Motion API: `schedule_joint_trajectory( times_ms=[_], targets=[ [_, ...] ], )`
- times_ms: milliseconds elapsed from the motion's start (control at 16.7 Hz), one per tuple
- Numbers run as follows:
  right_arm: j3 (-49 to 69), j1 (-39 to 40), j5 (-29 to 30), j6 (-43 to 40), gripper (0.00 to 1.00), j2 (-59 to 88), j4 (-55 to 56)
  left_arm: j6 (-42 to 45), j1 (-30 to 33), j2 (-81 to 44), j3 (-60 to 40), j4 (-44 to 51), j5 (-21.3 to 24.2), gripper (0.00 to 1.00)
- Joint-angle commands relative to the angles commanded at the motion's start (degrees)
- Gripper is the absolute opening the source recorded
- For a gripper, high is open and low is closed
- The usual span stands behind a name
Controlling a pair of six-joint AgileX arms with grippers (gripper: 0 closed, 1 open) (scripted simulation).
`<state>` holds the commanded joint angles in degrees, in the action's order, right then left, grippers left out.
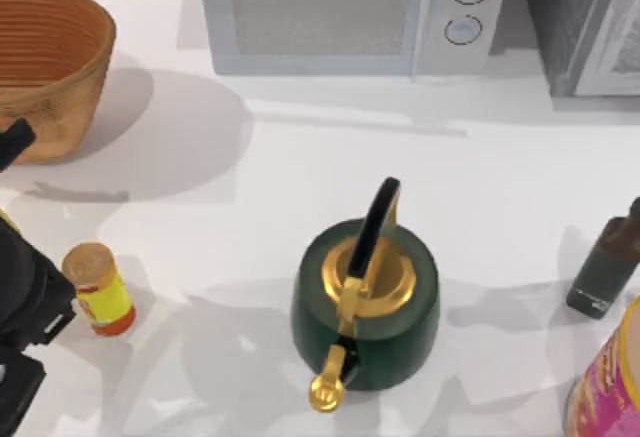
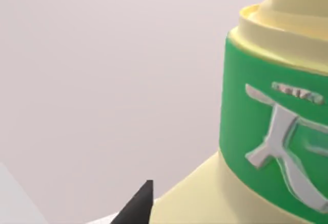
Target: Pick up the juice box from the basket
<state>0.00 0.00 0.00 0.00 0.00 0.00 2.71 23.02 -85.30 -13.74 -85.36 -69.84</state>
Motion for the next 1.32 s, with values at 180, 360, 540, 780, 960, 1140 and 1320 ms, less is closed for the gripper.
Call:
schedule_joint_trajectory(
  times_ms=[180,360,540,780,960,1140,1320],
  targets=[
    [0.0,0.0,0.0,0.0,1.0,0.0,0.0,1.0,0.5,-5.9,0.9,-1.1,1.1,0.0],
    [0.0,0.0,0.0,0.0,1.0,0.0,0.0,2.4,1.6,-8.0,1.3,-0.5,0.9,0.0],
    [0.0,0.0,0.0,0.0,1.0,0.0,0.0,2.4,1.6,-8.0,1.3,-0.5,0.9,0.0],
    [0.0,0.0,0.0,0.0,1.0,0.0,0.0,2.4,1.6,-8.0,1.3,-0.5,0.9,0.3],
    [0.0,0.0,0.0,0.0,1.0,0.0,0.0,2.4,1.6,-8.0,1.3,-0.5,0.9,0.53],
    [0.0,0.0,0.0,0.0,1.0,0.0,0.0,2.4,1.6,-8.0,1.3,-0.5,0.9,0.75],
    [0.0,0.0,0.0,0.0,1.0,0.0,0.0,2.4,1.6,-8.0,1.3,-0.5,0.9,0.98]
  ],
)
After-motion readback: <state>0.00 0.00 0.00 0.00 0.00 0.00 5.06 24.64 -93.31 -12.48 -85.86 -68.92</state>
